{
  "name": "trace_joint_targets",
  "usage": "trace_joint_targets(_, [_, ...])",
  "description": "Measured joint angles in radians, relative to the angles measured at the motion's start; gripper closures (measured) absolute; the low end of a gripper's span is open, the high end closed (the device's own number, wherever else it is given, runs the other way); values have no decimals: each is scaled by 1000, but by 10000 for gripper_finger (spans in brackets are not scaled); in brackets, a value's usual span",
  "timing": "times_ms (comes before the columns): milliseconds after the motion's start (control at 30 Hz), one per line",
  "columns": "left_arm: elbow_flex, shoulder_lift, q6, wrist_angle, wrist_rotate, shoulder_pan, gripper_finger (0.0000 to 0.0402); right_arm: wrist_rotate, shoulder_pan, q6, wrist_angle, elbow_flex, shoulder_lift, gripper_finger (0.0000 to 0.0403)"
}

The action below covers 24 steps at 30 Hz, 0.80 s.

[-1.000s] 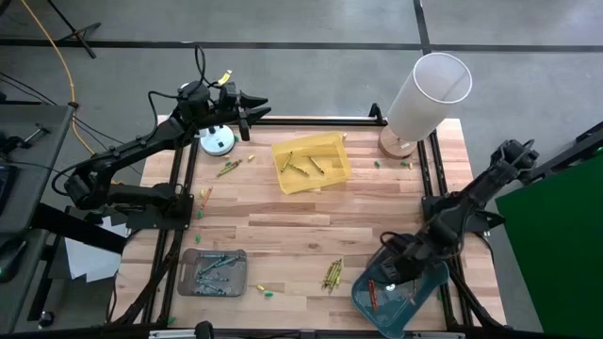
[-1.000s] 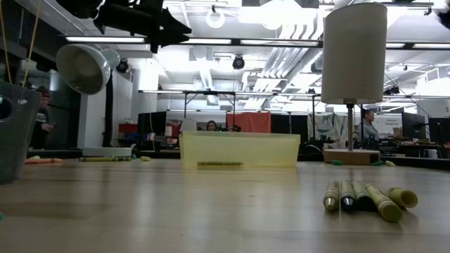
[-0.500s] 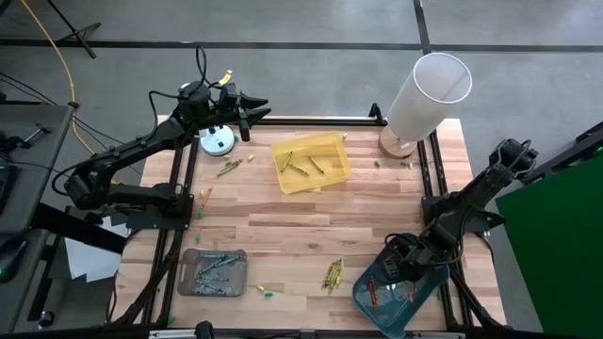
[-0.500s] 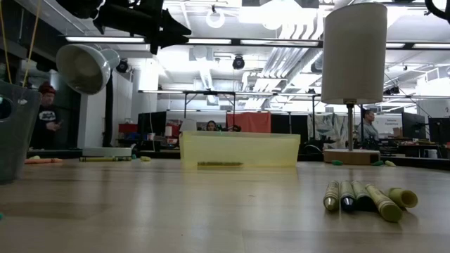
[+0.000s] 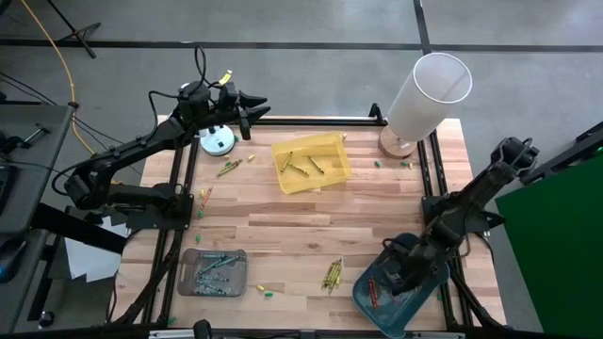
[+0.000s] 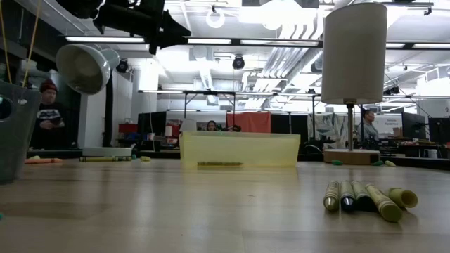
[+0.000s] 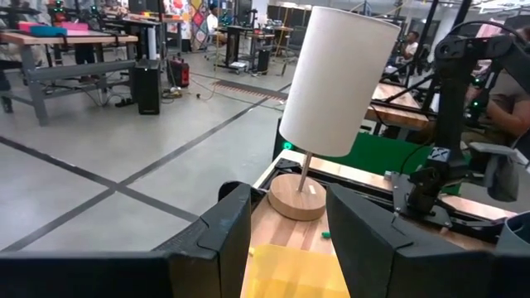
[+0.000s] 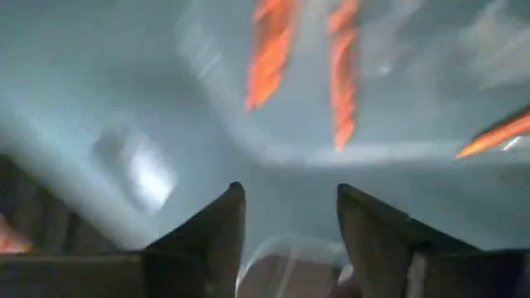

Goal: Sort crayons
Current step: Put the orange crayon into the green bin

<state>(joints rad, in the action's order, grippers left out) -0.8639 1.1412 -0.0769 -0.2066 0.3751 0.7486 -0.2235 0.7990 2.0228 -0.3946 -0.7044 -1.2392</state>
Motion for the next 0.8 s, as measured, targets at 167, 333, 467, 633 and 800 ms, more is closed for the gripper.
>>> trace_joint_targets(167, [0, 0, 0, 0, 0, 0, 254, -105, 0, -30, 206, 0, 131, 193])
trace_joint_targets(333, [0, 0, 0, 0, 0, 0, 254, 12, -77, 51, 297, -1, 327, 195])
trace_joint_targets(467, [0, 0, -2, 1, 0, 0, 254, 186, -244, -51, 253, -1, 456, 209])
trace_joint_targets(633, [0, 0, -66, 1, 0, 0, 254, 251, -533, -409, 202, -1, 477, 231])
trace_joint_targets(800, [0, 0, -162, 0, 7, 0, 254, 164, -800, -790, 302, -1, 350, 247])
